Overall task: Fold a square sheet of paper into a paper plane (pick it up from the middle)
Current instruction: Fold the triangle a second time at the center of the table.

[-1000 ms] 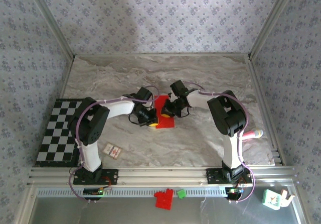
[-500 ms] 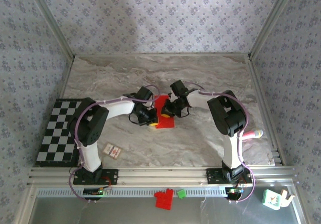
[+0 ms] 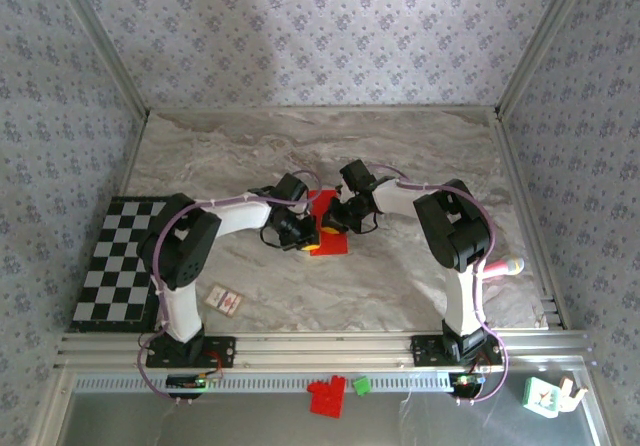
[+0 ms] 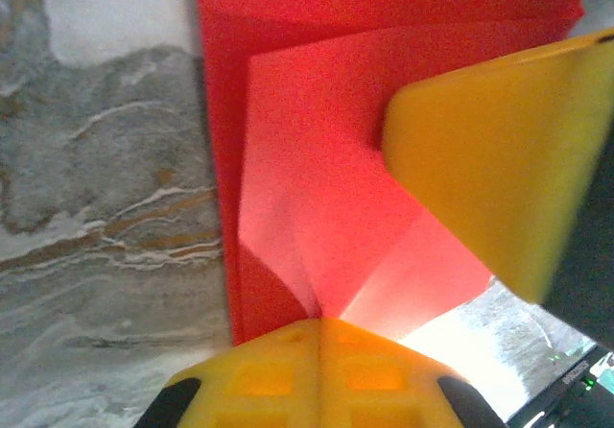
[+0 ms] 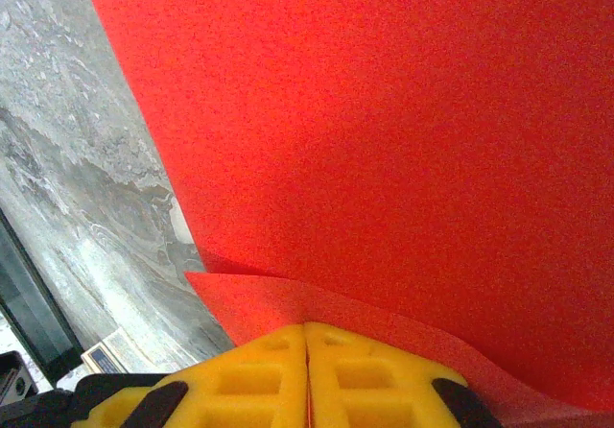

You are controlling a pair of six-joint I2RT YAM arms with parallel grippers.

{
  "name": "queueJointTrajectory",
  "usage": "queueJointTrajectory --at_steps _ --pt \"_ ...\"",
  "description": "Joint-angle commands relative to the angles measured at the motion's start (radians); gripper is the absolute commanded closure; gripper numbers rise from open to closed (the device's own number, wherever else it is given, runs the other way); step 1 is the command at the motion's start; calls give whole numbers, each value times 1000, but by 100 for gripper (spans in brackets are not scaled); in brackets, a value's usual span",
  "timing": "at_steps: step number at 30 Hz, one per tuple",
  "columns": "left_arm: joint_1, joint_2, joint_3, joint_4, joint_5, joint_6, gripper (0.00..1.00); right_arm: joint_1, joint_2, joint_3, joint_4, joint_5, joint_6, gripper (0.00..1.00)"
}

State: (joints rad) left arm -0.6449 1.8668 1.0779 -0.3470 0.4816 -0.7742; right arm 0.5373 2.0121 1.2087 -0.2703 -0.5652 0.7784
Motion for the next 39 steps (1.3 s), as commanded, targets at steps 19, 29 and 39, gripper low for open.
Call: queueJointTrajectory --at_steps 19,29,39 --pt "-15 -89 -95 -242 -58 227 98 -20 84 -52 -114 138 20 92" --pt "4 -178 -55 0 -19 44 97 -17 85 -62 -97 130 25 92" --pt "4 -66 -42 75 -18 -29 99 -18 85 -67 -77 116 33 92"
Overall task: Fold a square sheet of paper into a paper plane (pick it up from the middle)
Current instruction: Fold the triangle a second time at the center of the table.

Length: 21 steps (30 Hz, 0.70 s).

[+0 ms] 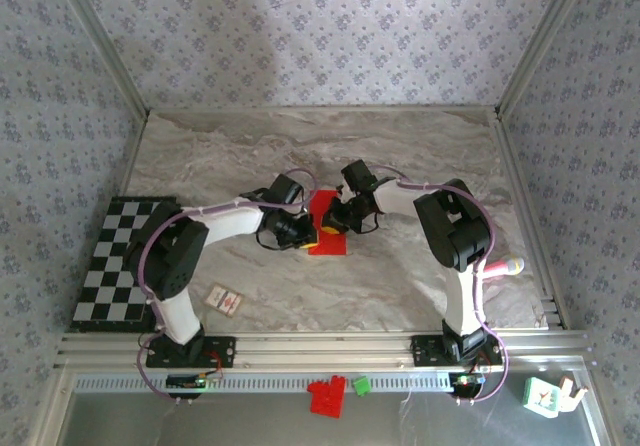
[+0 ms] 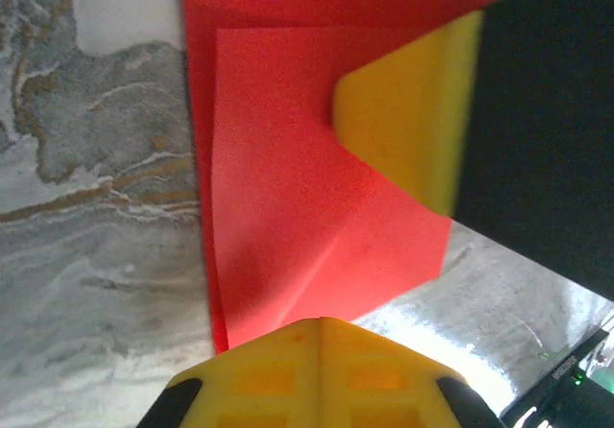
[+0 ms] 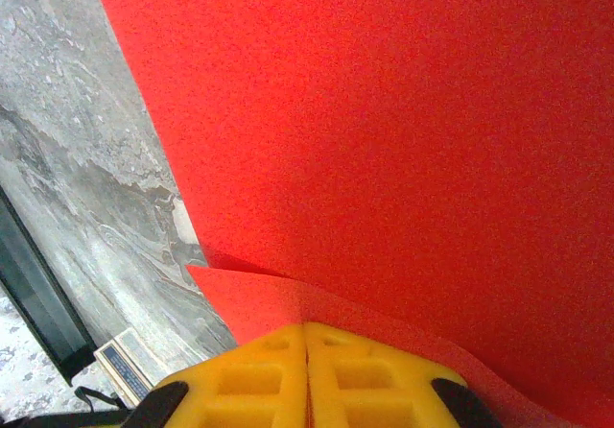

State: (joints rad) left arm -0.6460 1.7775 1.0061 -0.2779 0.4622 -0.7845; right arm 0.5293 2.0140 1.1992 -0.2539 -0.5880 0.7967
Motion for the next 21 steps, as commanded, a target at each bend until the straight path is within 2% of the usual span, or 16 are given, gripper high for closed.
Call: queueJointTrajectory --at_steps 1,9,21 --pt "5 34 29 -6 -6 -15 99 -10 83 -56 -91 137 13 92" --pt "10 57 -12 -66 -28 -41 100 -1 26 -37 -81 145 -47 92" --pt "16 89 -2 -129 -29 -39 100 51 -112 -50 -17 74 -125 92"
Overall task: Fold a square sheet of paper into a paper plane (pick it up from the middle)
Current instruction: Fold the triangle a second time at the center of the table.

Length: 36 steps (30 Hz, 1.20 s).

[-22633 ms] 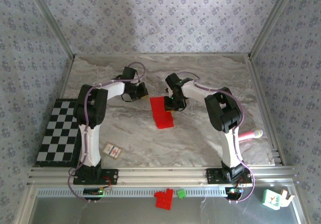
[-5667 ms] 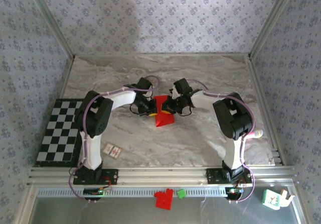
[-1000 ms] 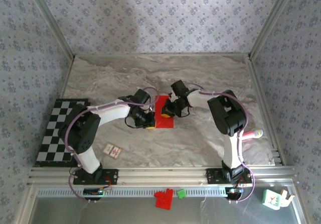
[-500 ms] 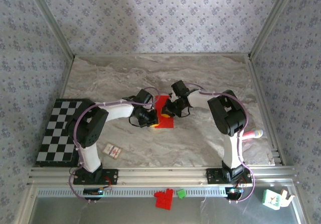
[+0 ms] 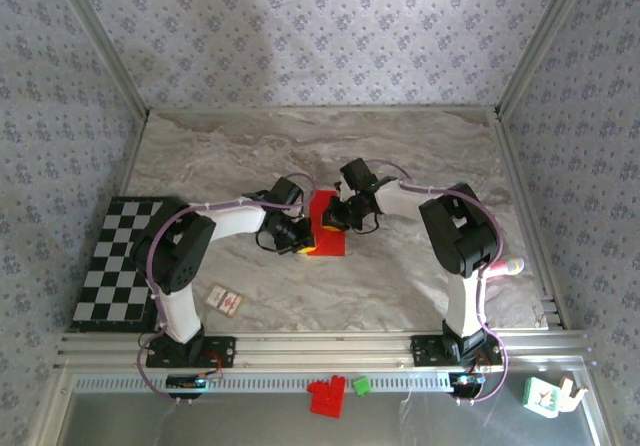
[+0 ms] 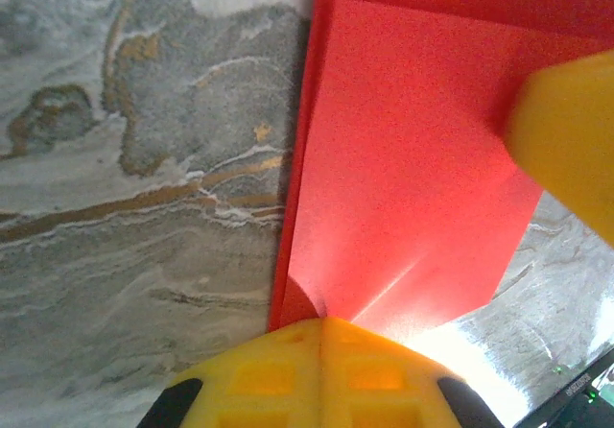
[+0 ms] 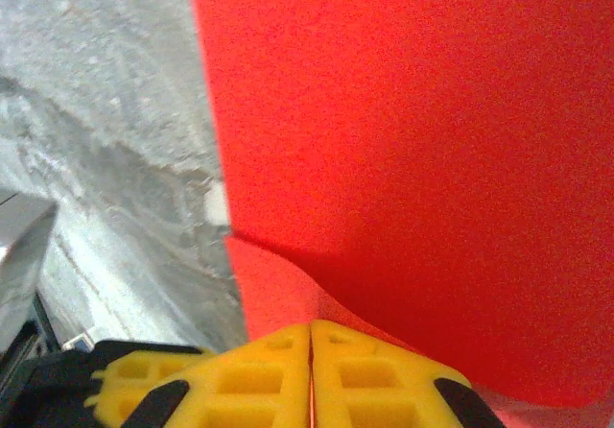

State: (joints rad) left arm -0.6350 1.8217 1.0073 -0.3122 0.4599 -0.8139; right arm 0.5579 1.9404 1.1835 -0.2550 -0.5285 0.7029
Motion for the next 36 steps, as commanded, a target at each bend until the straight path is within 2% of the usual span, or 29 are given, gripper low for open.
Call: queueJointTrajectory --at_steps 1,15,22,29,36 --pt "5 44 -7 -88 -26 -8 100 26 -40 -45 -11 12 -23 92" --pt "5 44 -13 -75 -23 -11 100 58 -6 -70 33 -33 0 92" --pt "5 57 11 -128 -41 -10 100 53 32 -50 7 -22 -15 92" --pt "5 77 25 -211 -62 -7 100 -7 47 -51 -11 -2 -53 92" --pt "6 85 17 -233 -63 1 100 -130 73 -1 -62 19 -65 92"
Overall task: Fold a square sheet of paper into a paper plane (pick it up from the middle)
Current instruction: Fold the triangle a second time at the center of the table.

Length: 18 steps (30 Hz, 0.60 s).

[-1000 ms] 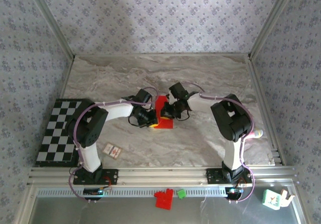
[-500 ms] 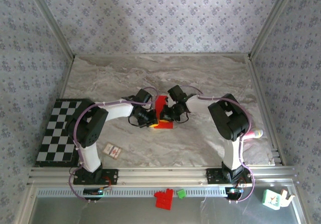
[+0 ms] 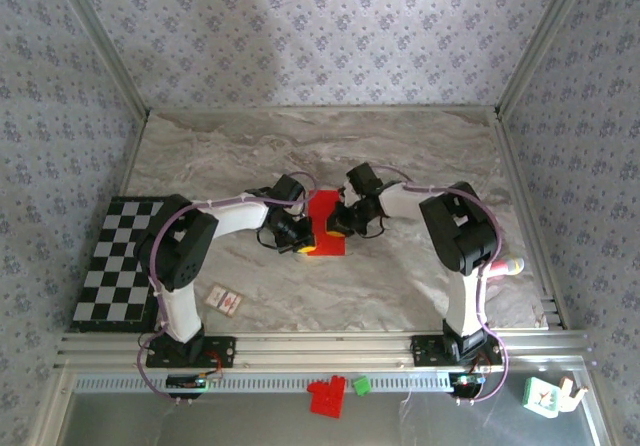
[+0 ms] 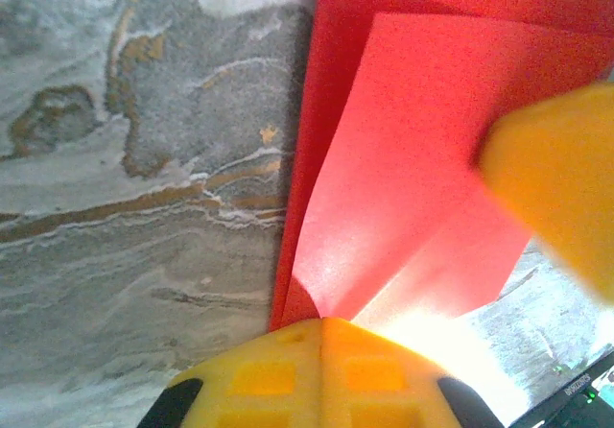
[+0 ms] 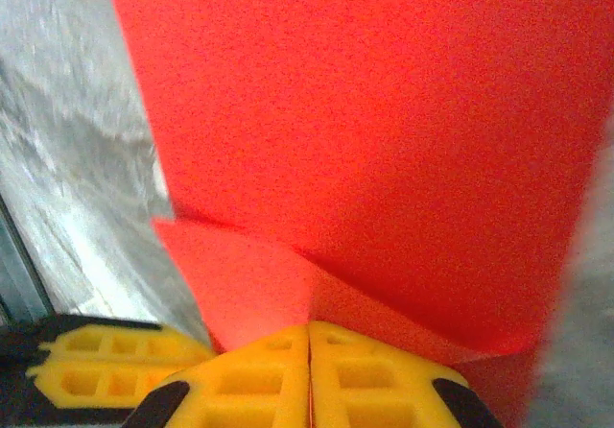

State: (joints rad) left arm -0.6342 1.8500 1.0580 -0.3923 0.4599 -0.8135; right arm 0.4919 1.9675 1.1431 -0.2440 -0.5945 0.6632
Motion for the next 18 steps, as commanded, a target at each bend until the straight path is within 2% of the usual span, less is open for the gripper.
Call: queueJointTrajectory --at_steps 1,7,10,14,18 --pt "6 58 -34 -151 -63 -1 100 -78 53 73 -110 105 -62 92" --pt "5 58 -10 -141 -55 10 100 -132 34 145 -198 163 -75 92" --pt "4 58 -3 -132 -47 12 100 -133 -52 109 -143 151 -70 93" --pt "4 62 9 -130 -43 14 100 -102 -147 59 -73 116 -60 92" --pt "4 66 18 -125 -34 12 100 -42 -131 58 -57 67 -42 92"
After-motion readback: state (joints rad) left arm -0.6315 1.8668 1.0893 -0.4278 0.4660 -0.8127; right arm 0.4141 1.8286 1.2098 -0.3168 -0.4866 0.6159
